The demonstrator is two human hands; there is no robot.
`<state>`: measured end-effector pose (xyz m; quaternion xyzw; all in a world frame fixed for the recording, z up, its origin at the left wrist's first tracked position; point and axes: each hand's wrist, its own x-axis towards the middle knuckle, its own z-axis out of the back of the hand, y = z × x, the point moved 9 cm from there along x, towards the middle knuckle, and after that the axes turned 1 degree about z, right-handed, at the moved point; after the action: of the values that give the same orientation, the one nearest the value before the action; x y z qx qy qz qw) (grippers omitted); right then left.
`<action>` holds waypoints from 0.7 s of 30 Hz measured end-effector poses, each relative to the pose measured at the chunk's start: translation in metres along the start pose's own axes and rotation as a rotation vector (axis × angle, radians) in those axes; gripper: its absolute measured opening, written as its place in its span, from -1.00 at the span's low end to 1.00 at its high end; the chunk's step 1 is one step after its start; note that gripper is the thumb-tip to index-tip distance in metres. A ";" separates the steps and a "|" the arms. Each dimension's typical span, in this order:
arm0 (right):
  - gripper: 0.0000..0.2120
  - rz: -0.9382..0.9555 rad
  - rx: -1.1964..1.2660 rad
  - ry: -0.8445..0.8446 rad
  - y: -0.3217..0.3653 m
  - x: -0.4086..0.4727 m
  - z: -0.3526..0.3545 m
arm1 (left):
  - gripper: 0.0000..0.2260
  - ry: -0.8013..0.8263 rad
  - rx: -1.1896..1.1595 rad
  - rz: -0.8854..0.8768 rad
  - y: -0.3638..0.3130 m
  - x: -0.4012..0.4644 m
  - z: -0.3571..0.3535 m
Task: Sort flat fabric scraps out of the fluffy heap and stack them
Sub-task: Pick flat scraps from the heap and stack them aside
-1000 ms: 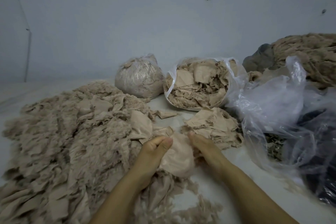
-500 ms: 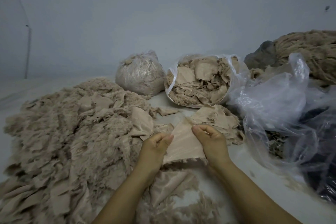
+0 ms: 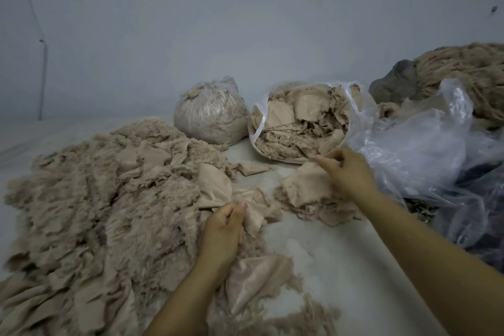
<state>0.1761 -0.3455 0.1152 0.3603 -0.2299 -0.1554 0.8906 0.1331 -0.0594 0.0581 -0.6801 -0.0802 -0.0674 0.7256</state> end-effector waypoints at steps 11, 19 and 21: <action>-0.89 0.312 0.416 0.620 0.049 -0.151 -0.093 | -0.86 0.269 0.222 -0.200 -0.012 -0.011 -0.023; -0.85 0.166 0.632 0.318 0.029 -0.129 -0.058 | -0.73 0.248 0.194 -0.161 -0.012 -0.007 -0.024; -0.85 0.132 0.734 0.429 0.030 -0.134 -0.064 | -0.72 0.252 0.122 -0.147 -0.012 -0.008 -0.023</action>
<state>0.1000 -0.2291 0.0561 0.6619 -0.1020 0.0725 0.7391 0.1237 -0.0832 0.0672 -0.6130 -0.0418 -0.2002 0.7632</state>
